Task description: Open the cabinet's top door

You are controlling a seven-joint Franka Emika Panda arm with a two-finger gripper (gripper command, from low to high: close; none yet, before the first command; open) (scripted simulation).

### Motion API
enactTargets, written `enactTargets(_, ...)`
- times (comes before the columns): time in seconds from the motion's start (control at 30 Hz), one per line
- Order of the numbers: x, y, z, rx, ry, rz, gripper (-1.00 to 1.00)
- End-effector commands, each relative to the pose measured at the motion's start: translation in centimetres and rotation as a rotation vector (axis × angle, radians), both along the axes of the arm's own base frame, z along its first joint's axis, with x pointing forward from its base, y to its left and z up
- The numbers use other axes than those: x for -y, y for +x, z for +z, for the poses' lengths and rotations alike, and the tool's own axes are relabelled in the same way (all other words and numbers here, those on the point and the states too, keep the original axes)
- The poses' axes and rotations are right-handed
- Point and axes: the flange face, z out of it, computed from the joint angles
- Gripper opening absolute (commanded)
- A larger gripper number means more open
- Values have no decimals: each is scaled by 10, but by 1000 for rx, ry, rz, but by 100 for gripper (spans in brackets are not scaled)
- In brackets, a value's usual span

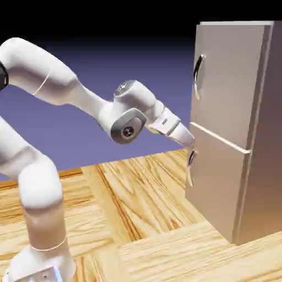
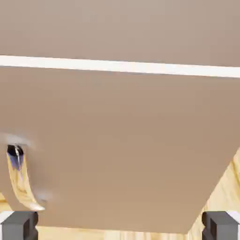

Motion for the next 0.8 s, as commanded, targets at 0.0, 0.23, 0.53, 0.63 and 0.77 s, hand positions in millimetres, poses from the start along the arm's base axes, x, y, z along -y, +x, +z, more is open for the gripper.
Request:
enactTargets(0.0,2,1,7,16,3,-7,0)
enactTargets(0.23,13,1,54,131,21,-46,0)
enactTargets(0.53,15,-6,101,277,34,-80,0)
enactTargets(0.63,12,-9,114,323,36,-87,0)
enactTargets(0.77,5,-12,128,384,37,-93,0)
